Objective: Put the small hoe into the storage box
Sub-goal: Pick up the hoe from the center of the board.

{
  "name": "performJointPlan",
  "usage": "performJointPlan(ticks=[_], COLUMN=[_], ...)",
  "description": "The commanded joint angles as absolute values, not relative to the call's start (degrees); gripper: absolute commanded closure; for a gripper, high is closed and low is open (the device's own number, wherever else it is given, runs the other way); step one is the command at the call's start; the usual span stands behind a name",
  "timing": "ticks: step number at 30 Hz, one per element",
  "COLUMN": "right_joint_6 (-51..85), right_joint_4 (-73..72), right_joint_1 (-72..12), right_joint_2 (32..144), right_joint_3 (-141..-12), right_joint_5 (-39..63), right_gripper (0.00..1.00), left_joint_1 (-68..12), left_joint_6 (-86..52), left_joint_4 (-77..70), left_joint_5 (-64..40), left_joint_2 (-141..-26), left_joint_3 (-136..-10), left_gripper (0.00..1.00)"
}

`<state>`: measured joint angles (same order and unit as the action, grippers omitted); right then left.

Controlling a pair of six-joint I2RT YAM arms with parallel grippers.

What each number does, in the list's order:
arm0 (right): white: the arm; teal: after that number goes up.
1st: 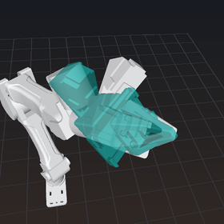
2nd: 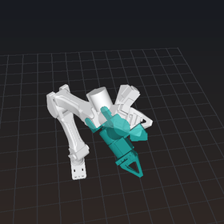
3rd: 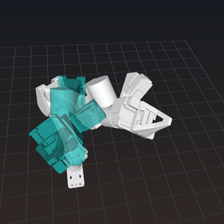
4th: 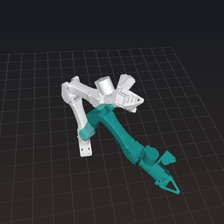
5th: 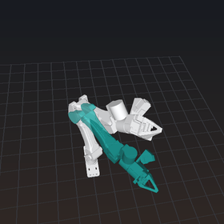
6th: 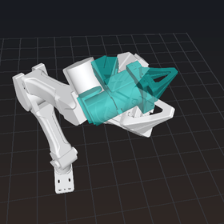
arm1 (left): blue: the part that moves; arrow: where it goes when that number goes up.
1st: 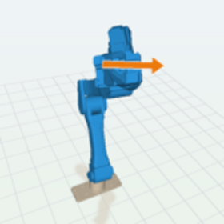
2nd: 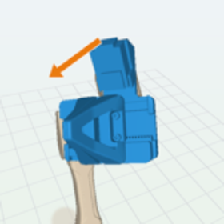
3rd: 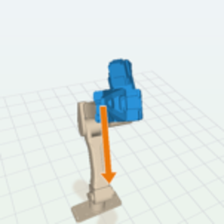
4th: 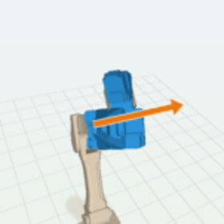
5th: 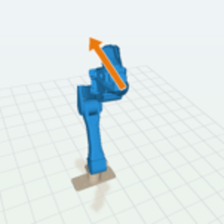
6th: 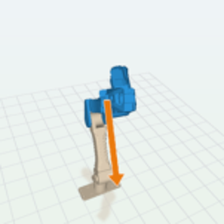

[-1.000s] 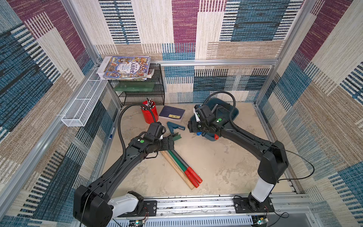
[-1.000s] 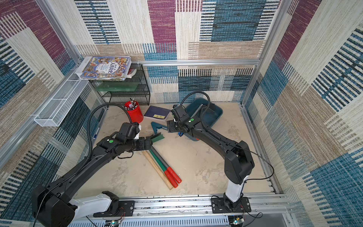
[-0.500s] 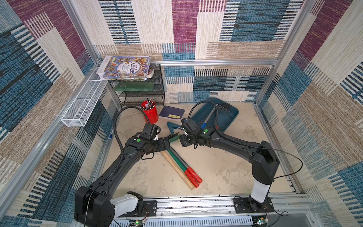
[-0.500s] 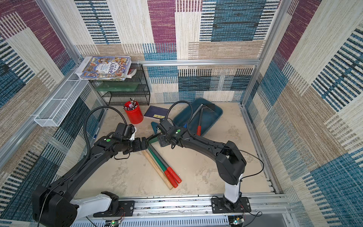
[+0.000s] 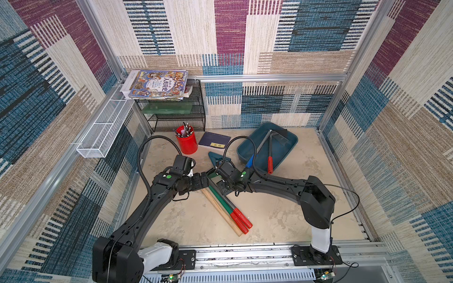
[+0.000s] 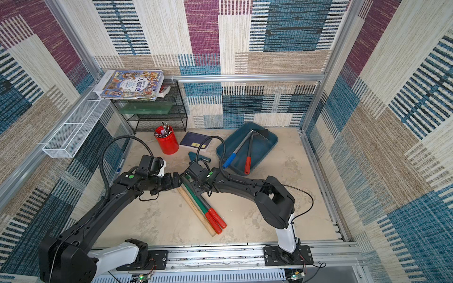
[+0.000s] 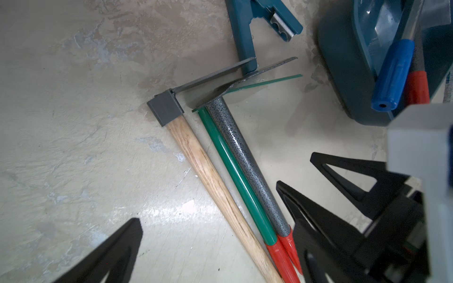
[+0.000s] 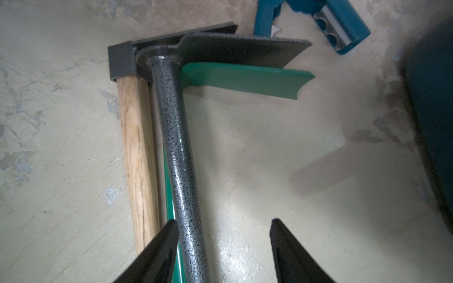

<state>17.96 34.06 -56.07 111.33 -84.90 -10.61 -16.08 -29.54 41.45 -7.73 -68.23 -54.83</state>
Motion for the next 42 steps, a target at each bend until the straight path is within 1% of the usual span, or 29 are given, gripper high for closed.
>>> performJointPlan(ticks=[1,18,35,40,42], right_joint_6=[17.0,13.1,9.1,8.2,8.0], right_joint_4=[32.8,35.3,35.7,35.6,35.8], right_joint_1=[-56.9,-57.9,-56.9,-56.8,-56.7], right_joint_2=[112.5,118.8,122.2,122.9,123.2], right_joint_3=[-85.2,-87.6,-89.9,-90.7,-91.3], right_joint_5=[-11.8,-15.4,-14.5,-13.9,-13.9], right_gripper=[0.37,0.39,0.43,0.48,0.52], left_joint_1=[-15.2,-13.9,-13.7,-13.6,-13.6], left_joint_6=[-28.8,-28.9,-29.0,-29.1,-29.1], left_joint_4=[42.5,41.3,40.8,40.7,40.4], left_joint_5=[-9.1,-9.9,-10.6,-10.8,-10.9], left_joint_2=[-67.9,-66.7,-66.5,-66.5,-66.5], left_joint_3=[-54.3,-52.1,-51.8,-51.6,-51.4], left_gripper=[0.0,0.0,0.0,0.0,0.0])
